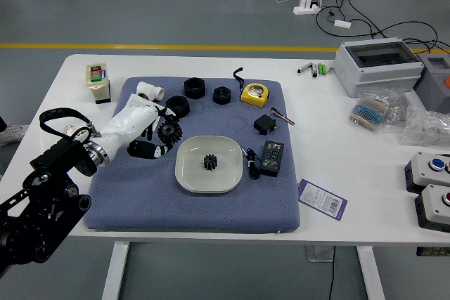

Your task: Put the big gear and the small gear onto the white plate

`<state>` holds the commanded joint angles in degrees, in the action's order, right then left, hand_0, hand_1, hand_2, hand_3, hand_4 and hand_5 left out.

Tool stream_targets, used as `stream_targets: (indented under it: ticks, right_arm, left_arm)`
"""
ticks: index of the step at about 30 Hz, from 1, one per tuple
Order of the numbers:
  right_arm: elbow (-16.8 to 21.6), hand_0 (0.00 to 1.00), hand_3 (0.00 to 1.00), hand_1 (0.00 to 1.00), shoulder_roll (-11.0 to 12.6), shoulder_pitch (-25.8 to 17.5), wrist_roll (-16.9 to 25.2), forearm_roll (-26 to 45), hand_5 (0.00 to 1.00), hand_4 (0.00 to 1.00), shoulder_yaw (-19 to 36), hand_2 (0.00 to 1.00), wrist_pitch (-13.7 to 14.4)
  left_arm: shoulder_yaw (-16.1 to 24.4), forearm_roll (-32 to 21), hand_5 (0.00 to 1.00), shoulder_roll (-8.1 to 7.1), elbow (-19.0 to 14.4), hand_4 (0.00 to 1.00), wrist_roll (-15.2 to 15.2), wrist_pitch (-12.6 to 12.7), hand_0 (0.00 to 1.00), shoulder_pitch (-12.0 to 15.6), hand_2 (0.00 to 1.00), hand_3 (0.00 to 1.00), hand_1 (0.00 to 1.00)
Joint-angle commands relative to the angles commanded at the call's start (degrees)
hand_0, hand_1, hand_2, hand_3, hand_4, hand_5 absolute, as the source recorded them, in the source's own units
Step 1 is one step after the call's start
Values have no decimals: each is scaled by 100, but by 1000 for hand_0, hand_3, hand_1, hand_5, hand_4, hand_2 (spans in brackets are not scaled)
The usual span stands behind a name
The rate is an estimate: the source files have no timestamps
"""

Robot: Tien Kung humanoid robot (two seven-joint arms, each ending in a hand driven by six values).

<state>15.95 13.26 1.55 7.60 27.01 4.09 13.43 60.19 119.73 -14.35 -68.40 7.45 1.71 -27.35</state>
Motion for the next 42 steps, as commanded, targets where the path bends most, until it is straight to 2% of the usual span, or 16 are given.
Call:
stream_targets:
  ticks: [3,5,9,14,16,17,22,23,28,29,34,35,38,40,41,42]
  right_arm:
    - [-2,607,533,623,5,-1,-1,-4,686,726,8,724,3]
    - [-5,607,533,623,18,4,0,1,687,726,12,724,5]
    - [-7,607,533,623,35,15,6,0,687,726,33,724,6]
    - [-10,607,534,624,44,31,13,9,687,726,39,724,6]
    - [-11,607,534,624,45,41,13,8,687,726,33,724,6]
    - [-11,607,534,624,45,43,13,9,687,726,30,724,7]
    - [-11,607,534,624,50,52,11,13,687,726,14,724,5]
    - [-11,607,533,623,51,53,10,15,687,726,14,724,5]
    - [-12,607,533,623,56,59,18,16,687,726,32,724,7]
    - [-13,607,533,623,59,64,21,16,688,726,33,724,8]
    - [-16,607,533,623,64,78,30,23,688,726,43,724,14]
    - [-17,607,533,623,66,81,33,25,687,726,47,725,17]
    - [-17,607,533,623,68,84,35,27,687,726,49,725,18]
    - [-14,607,533,623,71,84,32,19,687,726,49,725,20]
    - [-15,607,533,622,71,78,36,38,686,726,35,724,19]
    - [-17,607,533,622,69,75,36,50,686,726,13,724,19]
  left_arm:
    - [-129,-70,2,-5,-285,74,-20,-26,227,12,329,452,244]
    - [-368,-132,2,-39,-582,77,-86,-146,234,23,334,456,250]
    - [-755,-168,2,-144,-908,77,-211,-404,234,54,334,456,250]
    - [-1057,-197,2,-193,-910,91,-258,-500,243,81,344,467,264]
    - [-1130,-183,2,-149,-785,91,-243,-449,243,82,344,467,264]
    - [-1142,-181,2,-126,-729,341,-230,-414,252,79,394,512,297]
    - [-1154,-125,2,-60,-549,341,-210,-345,252,45,394,512,297]
    - [-1152,-110,173,-53,-523,900,-223,-360,278,39,457,585,357]
    - [-1124,-66,173,-35,-426,900,-297,-492,278,1,457,585,357]
    - [-1108,-49,352,-30,-406,998,-318,-535,354,-11,632,771,506]
    - [-1052,-21,352,-27,-375,998,-339,-586,354,-45,632,771,506]
    - [-1028,-19,402,-26,-362,998,-337,-582,382,-54,681,789,540]
    - [-1003,-16,402,-22,-348,998,-335,-577,382,-61,681,789,540]
    - [-951,3,402,-12,-363,998,-329,-544,382,-51,681,789,540]
    - [-915,11,418,2,-391,998,-306,-484,407,-41,729,803,569]
    - [-884,21,418,13,-418,998,-286,-429,407,-34,729,803,569]
